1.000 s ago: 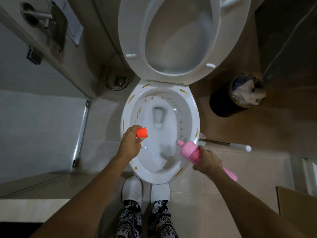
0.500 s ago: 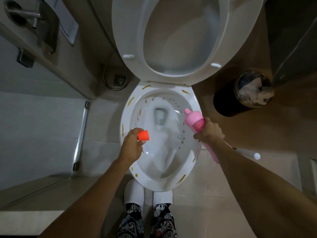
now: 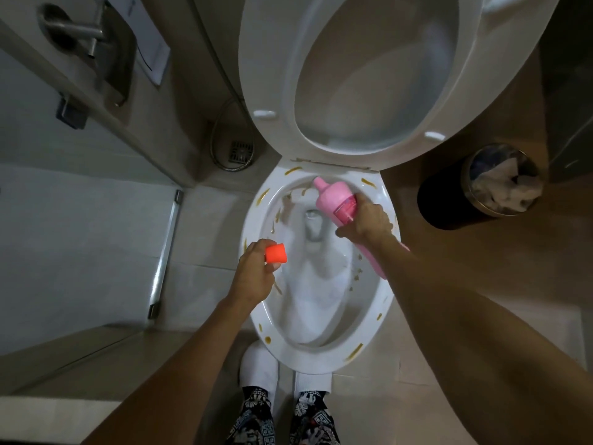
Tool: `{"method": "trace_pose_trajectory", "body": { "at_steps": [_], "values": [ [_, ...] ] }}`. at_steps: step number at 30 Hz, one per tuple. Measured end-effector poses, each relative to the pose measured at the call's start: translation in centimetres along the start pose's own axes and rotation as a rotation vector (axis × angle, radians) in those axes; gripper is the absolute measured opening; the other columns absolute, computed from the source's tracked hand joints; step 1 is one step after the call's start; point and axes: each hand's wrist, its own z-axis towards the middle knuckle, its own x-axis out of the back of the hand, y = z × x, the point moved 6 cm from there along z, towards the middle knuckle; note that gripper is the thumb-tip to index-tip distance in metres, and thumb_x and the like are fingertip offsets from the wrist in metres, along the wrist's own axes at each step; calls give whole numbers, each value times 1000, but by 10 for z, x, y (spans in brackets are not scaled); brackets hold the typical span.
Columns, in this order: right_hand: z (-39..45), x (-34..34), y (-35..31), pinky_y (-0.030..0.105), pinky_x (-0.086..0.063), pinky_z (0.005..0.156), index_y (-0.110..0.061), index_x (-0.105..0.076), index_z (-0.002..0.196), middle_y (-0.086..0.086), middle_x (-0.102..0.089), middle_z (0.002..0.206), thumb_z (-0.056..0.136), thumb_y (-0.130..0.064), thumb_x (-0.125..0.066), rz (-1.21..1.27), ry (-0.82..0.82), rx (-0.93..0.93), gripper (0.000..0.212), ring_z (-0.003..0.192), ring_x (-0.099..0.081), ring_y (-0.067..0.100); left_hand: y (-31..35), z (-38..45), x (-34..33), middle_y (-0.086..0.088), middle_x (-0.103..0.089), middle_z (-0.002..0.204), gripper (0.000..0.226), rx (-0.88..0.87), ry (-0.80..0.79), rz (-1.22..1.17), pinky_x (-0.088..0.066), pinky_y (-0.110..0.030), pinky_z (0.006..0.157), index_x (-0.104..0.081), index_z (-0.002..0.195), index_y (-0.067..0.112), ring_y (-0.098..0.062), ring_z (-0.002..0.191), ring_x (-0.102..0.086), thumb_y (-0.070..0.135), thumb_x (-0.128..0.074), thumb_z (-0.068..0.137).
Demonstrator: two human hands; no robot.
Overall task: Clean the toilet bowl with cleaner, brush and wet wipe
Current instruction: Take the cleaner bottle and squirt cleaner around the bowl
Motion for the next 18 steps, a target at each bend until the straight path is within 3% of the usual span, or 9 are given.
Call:
{"method": "trace_pose_trajectory", "body": {
  "at_steps": [3, 8, 11, 13, 15, 18],
  "values": [
    [-7, -9, -10, 33, -52, 82, -21, -50, 124, 2, -64, 103, 58, -33, -88, 4, 21, 127, 78, 92, -63, 24, 0, 1, 7, -12, -56, 109, 39, 1, 10, -4, -49, -35, 84, -57, 117, 9, -29, 95, -58, -9, -58, 83],
    [-27, -21, -19, 24, -46, 78, -17, -42, 136, 0, -63, 109, 64, -36, -87, 87, 7, 265, 87, 91, -63, 19, 8, 11, 31, -12, -55, 109, 43, -32, 68, -5, -45, -27, 80, -57, 116, 6, -31, 93, -58, -16, -54, 79],
    [-42, -25, -21, 29, -51, 82, -19, -39, 139, 1, -63, 112, 62, -43, -87, 173, 19, 284, 94, 92, -63, 20, 19, 17, 52, -14, -56, 109, 45, -52, 98, -21, -46, -27, 79, -57, 117, 5, -28, 90, -59, -17, -51, 79],
    [-52, -29, -20, 38, -54, 86, -21, -38, 141, 3, -64, 113, 60, -48, -86, 200, 15, 285, 98, 93, -63, 21, 26, 19, 65, -13, -55, 113, 45, -92, 109, 18, -44, -20, 78, -57, 119, 6, -25, 90, -59, -16, -54, 80],
    [-61, -30, -18, 37, -54, 88, -21, -38, 141, 3, -64, 115, 61, -47, -87, 232, 16, 301, 98, 93, -63, 21, 33, 19, 77, -14, -54, 119, 44, -134, 110, 63, -39, -10, 76, -56, 121, 5, -20, 91, -55, -14, -58, 81],
    [-78, -27, -16, 27, -50, 85, -19, -36, 143, 4, -63, 118, 63, -43, -87, 269, 33, 353, 99, 92, -61, 19, 44, 15, 87, -15, -54, 123, 42, -171, 99, 117, -38, -22, 85, -55, 124, 6, -27, 103, -56, -5, -63, 84]
  ]
}}
